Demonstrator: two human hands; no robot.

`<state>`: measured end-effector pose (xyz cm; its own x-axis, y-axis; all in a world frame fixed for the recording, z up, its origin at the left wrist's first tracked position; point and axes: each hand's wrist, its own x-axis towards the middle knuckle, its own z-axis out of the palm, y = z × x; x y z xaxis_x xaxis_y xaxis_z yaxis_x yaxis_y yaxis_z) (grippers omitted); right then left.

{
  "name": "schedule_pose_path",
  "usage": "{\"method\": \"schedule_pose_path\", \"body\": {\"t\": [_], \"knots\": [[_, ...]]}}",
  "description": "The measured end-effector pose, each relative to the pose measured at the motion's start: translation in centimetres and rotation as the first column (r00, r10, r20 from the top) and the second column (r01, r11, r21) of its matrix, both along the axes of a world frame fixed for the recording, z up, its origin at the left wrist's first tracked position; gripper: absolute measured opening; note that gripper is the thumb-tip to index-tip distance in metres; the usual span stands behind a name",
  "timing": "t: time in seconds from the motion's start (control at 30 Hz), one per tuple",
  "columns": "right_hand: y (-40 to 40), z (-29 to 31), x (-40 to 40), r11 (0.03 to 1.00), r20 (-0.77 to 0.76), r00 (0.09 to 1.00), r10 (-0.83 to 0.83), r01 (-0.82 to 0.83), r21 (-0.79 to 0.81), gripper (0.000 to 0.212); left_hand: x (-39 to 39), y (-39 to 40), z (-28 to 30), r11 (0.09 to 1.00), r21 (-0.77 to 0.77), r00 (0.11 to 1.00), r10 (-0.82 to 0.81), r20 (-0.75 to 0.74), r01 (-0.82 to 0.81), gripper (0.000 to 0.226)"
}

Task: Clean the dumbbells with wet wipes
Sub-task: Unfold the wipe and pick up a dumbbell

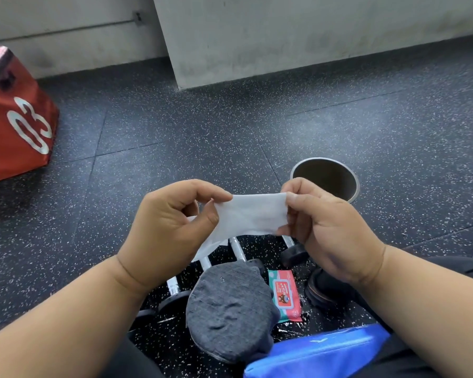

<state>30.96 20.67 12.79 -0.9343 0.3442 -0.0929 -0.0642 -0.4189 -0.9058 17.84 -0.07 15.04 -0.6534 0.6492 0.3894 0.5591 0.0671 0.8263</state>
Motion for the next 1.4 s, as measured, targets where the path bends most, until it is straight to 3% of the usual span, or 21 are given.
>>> {"method": "schedule_pose_path", "body": {"t": [0.13,0.23,0.33,0.43,0.5,0.73,0.87,1.03,1.23,1.4], "knots": [[-0.5,0.0,-0.2,0.991,0.097,0.994,0.044,-0.031,-0.129,0.024,0.1,0.0,-0.1,0.999,-0.033,0.994,-0.007,-0.105,0.004,0.016],[-0.7,0.3,-0.2,0.981,0.131,0.988,0.079,-0.054,-0.187,0.024,0.3,0.3,0.2,0.997,-0.072,0.975,-0.015,-0.223,-0.001,0.026],[-0.6,-0.1,-0.2,0.995,0.143,0.987,0.078,-0.069,-0.066,0.021,0.4,0.4,0.2,0.997,-0.073,0.975,-0.015,-0.221,-0.001,0.026],[-0.1,-0.6,0.1,0.973,0.149,0.984,0.102,-0.129,0.189,0.038,0.4,0.4,-0.1,0.998,-0.067,0.987,-0.002,-0.162,-0.008,0.025],[0.0,-0.5,0.3,0.945,0.131,0.985,0.116,-0.15,0.292,0.039,0.3,0.3,-0.1,0.998,-0.062,0.991,0.006,-0.134,-0.015,0.024],[-0.6,-0.5,0.1,0.93,0.091,0.995,0.035,-0.066,0.361,0.017,0.3,0.2,-0.1,0.997,-0.081,0.997,0.008,-0.076,-0.014,0.023],[-0.7,-0.5,0.1,0.953,0.094,0.995,-0.03,0.0,0.304,0.02,0.4,0.1,0.0,0.996,-0.084,0.999,-0.003,-0.048,-0.001,0.021],[-0.8,-0.2,-0.2,0.994,0.107,0.993,-0.048,0.037,0.102,0.029,0.3,0.1,-0.4,0.997,-0.07,1.0,0.008,-0.022,-0.01,0.022],[-0.7,-0.6,-0.6,0.981,0.202,0.978,0.049,-0.009,-0.194,0.033,-0.1,0.1,-1.4,0.998,-0.052,0.999,0.032,0.032,-0.03,0.021],[-0.3,-0.7,-0.5,0.938,0.197,0.968,0.157,-0.084,-0.335,0.05,-0.1,0.2,-1.6,0.994,-0.104,0.999,0.019,-0.034,-0.022,0.023]]}}
